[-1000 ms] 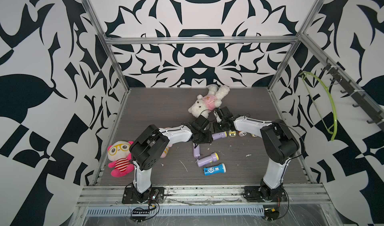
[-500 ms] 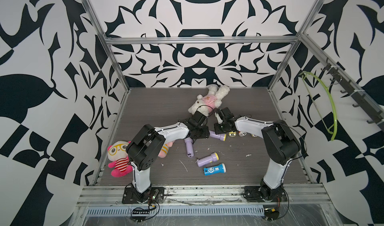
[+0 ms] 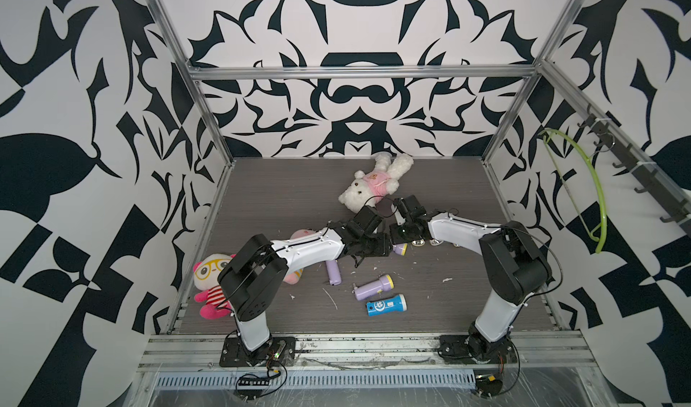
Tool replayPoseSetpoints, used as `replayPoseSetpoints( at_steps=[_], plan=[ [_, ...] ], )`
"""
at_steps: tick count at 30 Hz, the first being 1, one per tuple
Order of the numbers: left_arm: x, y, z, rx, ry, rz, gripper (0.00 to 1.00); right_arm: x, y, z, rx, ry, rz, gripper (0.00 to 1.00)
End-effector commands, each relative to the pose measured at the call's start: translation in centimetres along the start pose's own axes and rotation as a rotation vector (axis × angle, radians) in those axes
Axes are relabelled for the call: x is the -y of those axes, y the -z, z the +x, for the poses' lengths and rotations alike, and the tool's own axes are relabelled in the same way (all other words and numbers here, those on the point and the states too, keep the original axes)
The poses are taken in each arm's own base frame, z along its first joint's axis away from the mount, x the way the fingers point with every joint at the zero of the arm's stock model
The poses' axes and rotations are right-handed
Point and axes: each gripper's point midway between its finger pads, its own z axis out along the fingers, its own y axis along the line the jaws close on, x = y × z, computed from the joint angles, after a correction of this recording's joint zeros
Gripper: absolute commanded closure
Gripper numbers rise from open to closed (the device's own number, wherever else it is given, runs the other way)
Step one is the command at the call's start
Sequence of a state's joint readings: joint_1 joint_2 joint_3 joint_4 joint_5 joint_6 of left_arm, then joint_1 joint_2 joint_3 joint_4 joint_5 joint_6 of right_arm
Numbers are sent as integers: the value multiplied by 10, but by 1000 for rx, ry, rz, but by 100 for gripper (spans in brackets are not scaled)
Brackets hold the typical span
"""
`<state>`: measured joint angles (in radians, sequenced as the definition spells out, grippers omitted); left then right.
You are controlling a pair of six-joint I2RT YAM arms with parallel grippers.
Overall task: Close the plug at the bottom of the flashlight
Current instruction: Adjust the flashlight at the center of the board.
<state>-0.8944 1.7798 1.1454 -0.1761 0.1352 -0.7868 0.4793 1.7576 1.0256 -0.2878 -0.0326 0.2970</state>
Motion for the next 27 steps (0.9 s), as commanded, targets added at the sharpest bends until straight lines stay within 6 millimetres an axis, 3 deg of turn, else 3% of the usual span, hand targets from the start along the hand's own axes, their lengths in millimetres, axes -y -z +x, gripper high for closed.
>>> replayPoseSetpoints(
  at_steps=[1, 8, 17, 23, 27],
  plan=[
    [-16, -15, 10, -39, 58, -15, 45, 5, 15, -3, 32, -17, 18, 100],
    [-29, -29, -1, -39, 54, -62, 45, 6, 21, 12, 19, -43, -2, 100],
    [-35, -37, -43, 13, 96, -31, 45, -2, 24, 37, -13, -58, -66, 100],
    [-27, -44, -70, 43, 105, 19, 45, -18, 23, 43, -21, -42, -114, 100],
    [-23, -43, -80, 51, 102, 41, 45, -40, 21, 41, -21, -36, -191, 100]
  ],
)
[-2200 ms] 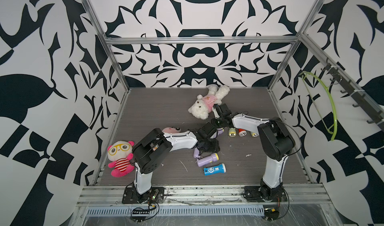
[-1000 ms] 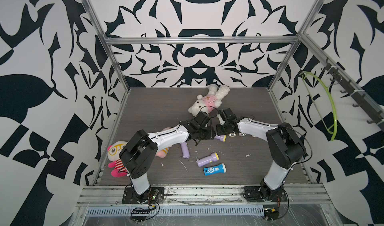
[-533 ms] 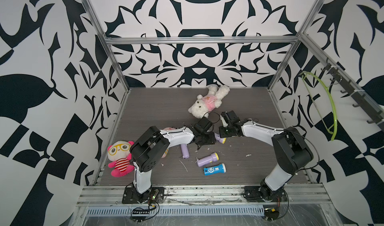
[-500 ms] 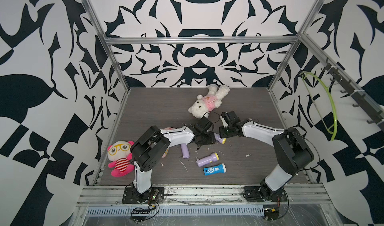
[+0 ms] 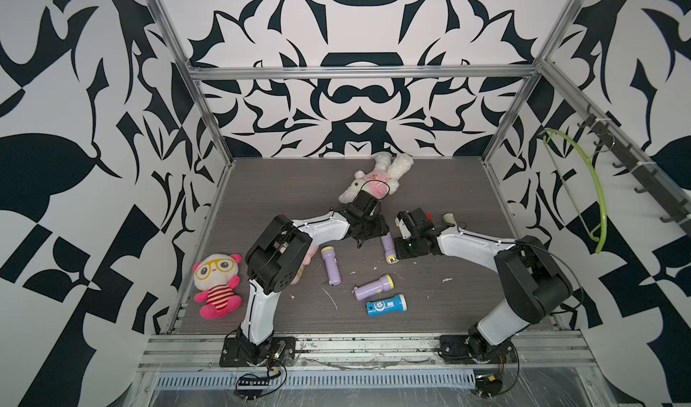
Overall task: Close the plug at the bottom of the flashlight
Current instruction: Adjust the flashlight at the center of the board.
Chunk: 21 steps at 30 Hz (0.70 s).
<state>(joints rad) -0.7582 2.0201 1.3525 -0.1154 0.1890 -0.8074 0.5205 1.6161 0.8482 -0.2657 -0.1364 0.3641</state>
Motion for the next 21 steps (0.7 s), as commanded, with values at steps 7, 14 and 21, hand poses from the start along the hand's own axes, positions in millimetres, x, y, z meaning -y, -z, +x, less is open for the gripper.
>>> replayPoseSetpoints(
  at_steps=[7, 14, 21],
  plan=[
    [-4, 19, -10, -2, -27, 13, 44, -49, 3, -17, 42, 9, -166, 100],
    [-16, 53, 0, -29, -108, -51, 40, -37, 45, -29, 124, 51, -88, 93],
    [-11, 60, 14, -80, -203, -67, 38, -10, 88, -28, 186, 34, 6, 65]
  ],
)
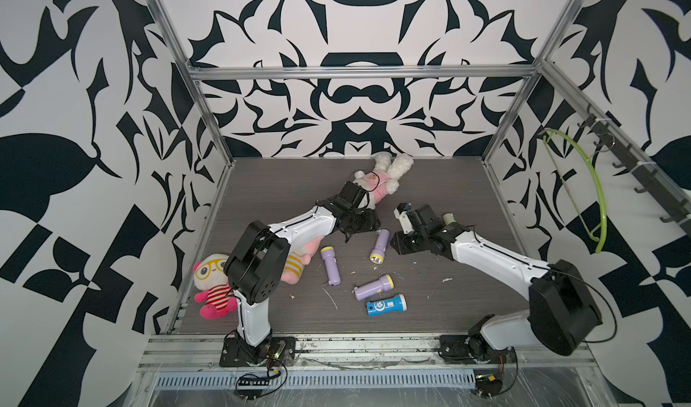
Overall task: Close the plug at the bottom of the flashlight
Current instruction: Adjust the flashlight at the center of the board, then pick up the flashlight from the center of the board.
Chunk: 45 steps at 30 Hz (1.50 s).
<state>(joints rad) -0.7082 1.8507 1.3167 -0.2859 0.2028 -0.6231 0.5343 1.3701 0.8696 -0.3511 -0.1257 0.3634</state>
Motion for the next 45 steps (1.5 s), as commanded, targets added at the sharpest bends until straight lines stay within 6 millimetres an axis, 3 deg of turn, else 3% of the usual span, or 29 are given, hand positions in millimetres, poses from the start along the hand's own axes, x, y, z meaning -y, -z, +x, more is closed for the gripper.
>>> replayPoseSetpoints(
  at_steps=[1, 5, 8, 30, 39, 42, 45],
  plan=[
    [0, -1, 23, -91, -94, -26, 38, 16, 23, -4, 27, -3, 69, 63],
    [14, -9, 38, -159, -174, -7, 35, 27, 37, -8, 44, -42, 54, 59],
    [11, -17, 47, -186, -190, -26, 32, 33, 44, -12, 55, -80, 29, 57],
    [-2, -65, 49, -225, -308, -215, 34, 46, 44, -12, 60, -125, 50, 58],
    [-7, -72, 47, -205, -315, -241, 55, 48, 47, -13, 68, -132, 56, 58],
    [-6, -71, 46, -192, -338, -233, 76, 49, 48, -12, 70, -134, 63, 58],
    [7, -61, 38, -128, -406, -178, 84, 50, 49, -11, 69, -139, 67, 58]
  ],
)
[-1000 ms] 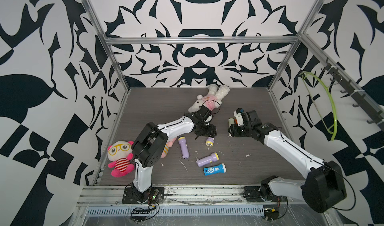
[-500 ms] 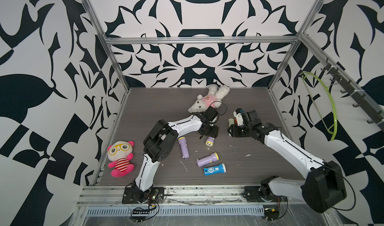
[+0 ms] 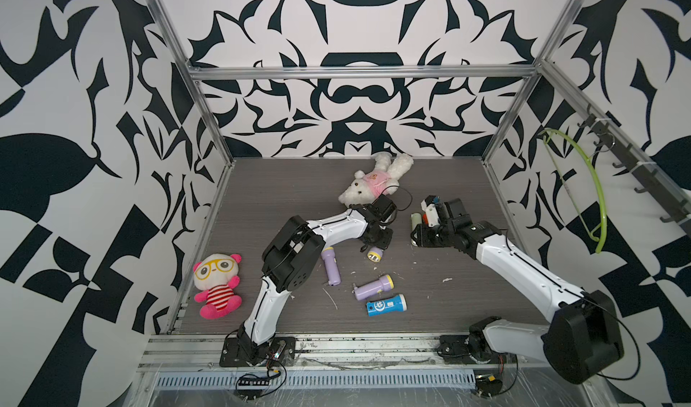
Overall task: Close the plug at the bottom of the flashlight
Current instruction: Pick up the flashlight from the center of the board.
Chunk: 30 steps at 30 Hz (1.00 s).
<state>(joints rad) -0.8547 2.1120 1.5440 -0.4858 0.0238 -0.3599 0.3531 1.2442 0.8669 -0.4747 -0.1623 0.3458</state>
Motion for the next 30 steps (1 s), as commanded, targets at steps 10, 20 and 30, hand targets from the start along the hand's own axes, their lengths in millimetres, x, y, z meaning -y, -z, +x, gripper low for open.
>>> replayPoseSetpoints(
  at_steps=[10, 20, 30],
  plan=[
    [43, 109, -34, 535, -345, 214, 100, -20, 25, -20, 87, 10, -94, 61],
    [58, 223, -9, 1029, -537, 370, 100, -87, 82, -50, 207, 130, -451, 61],
    [80, 272, 33, 1053, -695, 579, 100, -148, 160, -59, 242, 268, -783, 59]
  ],
)
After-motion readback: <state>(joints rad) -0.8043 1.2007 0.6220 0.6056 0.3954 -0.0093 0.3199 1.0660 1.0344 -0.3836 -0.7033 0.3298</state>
